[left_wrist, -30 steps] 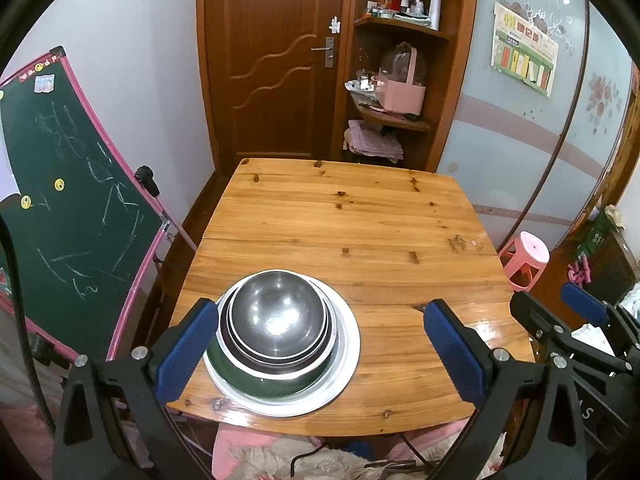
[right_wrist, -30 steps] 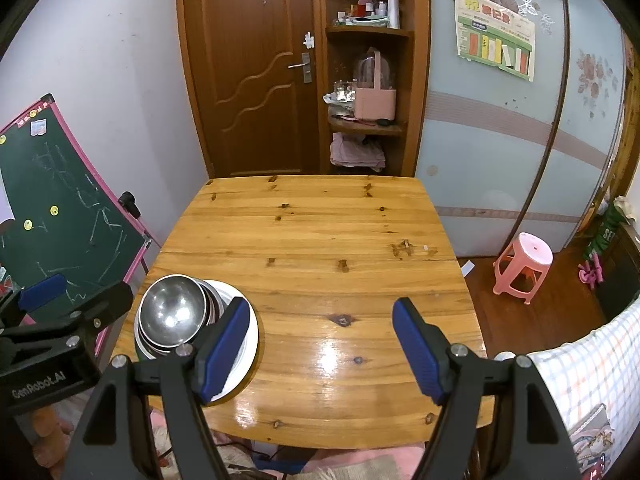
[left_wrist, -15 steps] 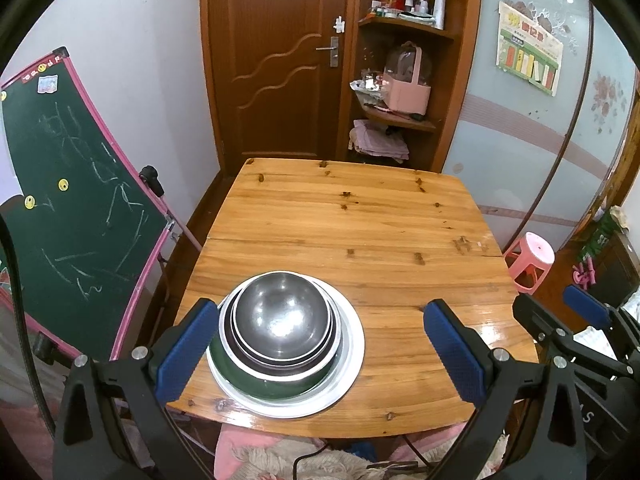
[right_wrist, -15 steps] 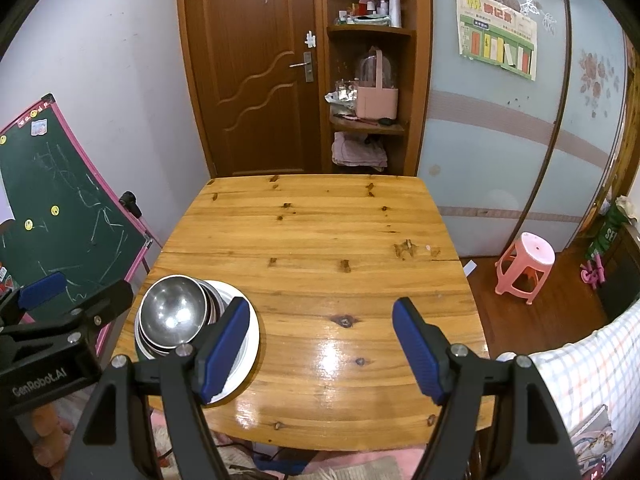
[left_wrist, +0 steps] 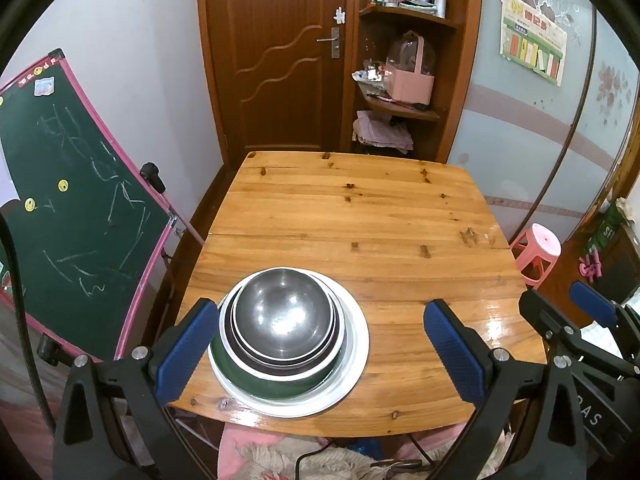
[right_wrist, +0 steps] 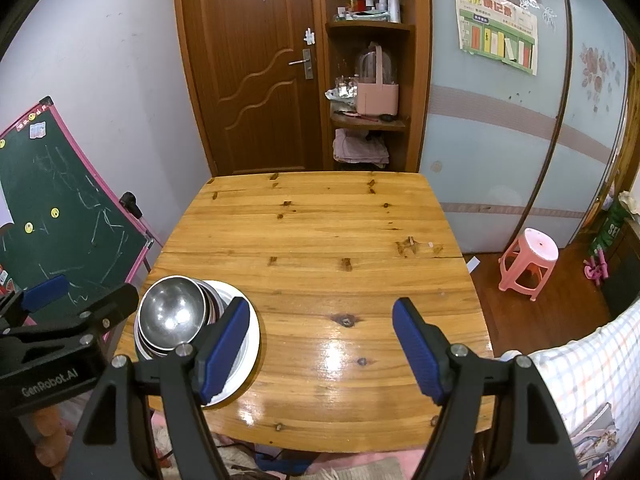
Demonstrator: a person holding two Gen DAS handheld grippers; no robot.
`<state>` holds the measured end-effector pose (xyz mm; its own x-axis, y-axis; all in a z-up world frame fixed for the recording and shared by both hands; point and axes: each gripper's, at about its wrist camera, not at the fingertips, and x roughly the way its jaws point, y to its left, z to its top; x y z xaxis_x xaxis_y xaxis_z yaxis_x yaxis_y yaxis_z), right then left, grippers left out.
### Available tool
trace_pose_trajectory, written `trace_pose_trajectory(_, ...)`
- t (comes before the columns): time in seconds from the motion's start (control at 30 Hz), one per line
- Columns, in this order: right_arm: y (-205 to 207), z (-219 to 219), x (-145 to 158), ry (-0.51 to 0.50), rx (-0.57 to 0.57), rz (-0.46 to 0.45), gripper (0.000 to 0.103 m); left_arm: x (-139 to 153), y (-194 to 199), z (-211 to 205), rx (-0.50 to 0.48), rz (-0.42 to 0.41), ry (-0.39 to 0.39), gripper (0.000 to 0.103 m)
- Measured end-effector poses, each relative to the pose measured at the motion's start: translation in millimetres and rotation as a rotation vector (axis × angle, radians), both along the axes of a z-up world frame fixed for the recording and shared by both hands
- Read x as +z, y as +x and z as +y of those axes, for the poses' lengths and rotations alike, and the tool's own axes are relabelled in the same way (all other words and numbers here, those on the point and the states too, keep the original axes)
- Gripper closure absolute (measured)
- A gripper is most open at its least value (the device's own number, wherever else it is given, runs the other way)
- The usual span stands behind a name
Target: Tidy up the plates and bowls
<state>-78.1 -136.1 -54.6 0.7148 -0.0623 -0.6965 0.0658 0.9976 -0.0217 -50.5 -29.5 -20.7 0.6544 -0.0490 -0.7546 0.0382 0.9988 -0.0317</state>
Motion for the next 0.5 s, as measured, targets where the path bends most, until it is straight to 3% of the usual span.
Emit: trace_pose_trajectory(0.5,5.0,-5.0,-6.8,0.022,-0.008,0.013,0.029,-5.8,8.0,-3.1,-0.006,0.021,0.002,0.001)
